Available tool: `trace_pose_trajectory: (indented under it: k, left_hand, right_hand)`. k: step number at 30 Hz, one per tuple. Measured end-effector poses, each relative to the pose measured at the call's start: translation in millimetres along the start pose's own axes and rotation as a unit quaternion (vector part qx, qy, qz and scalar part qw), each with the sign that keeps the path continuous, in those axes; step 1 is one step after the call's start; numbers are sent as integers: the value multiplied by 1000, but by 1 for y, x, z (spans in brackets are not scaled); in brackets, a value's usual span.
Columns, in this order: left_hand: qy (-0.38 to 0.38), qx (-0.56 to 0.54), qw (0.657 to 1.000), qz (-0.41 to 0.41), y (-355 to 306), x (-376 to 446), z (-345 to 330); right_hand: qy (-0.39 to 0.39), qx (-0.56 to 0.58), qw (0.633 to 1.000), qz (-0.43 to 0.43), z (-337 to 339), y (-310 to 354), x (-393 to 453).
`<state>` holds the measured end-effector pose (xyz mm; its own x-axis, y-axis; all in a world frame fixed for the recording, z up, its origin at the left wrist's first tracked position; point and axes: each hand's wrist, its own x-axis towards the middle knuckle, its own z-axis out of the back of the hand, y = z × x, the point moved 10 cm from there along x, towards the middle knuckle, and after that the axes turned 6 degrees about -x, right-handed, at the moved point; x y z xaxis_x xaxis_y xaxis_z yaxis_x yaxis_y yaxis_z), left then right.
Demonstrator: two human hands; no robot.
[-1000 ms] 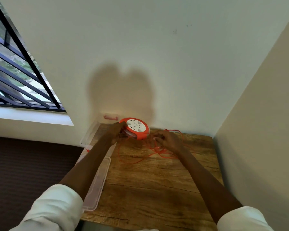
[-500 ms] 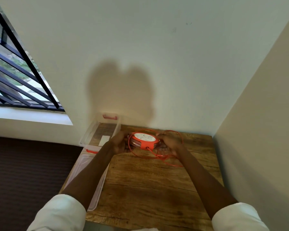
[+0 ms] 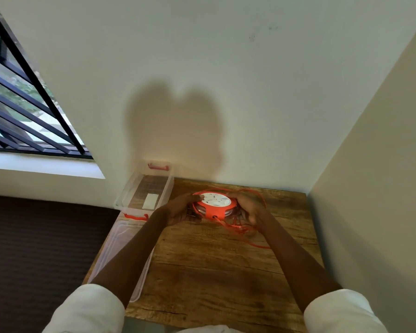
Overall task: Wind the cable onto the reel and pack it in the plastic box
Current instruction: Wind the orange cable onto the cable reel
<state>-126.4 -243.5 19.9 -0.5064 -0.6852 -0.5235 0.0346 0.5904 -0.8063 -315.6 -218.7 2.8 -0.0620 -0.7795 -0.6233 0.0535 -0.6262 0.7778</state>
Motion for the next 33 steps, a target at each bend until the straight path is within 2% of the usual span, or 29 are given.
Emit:
trace_pose_trajectory:
  k: [9, 13, 16, 18, 23, 29, 33]
  left_hand:
    - [-10, -152, 988, -32, 4, 0, 2]
    - [-40, -173, 983, -42, 11, 3, 5]
    - [-58, -182, 980, -59, 12, 5, 10]
    - [-69, -186, 977, -75, 13, 6, 13]
    - [-114, -165, 974, -106, 10, 6, 14]
    - [-154, -126, 976, -87, 11, 7, 21]
    - [-187, -103, 974, -70, 5, 6, 29]
  right_hand:
    - [45, 46, 998, 17, 2, 3, -3]
    - [20, -4, 1000, 1, 4, 3, -2]
    - [-42, -72, 997, -5, 10, 6, -3]
    - [-54, -86, 995, 0, 11, 8, -4]
    - [-15, -145, 989, 5, -2, 11, -1]
    - [-32, -77, 993, 82, -5, 32, 5]
    - [-52, -22, 995, 85, 4, 37, 6]
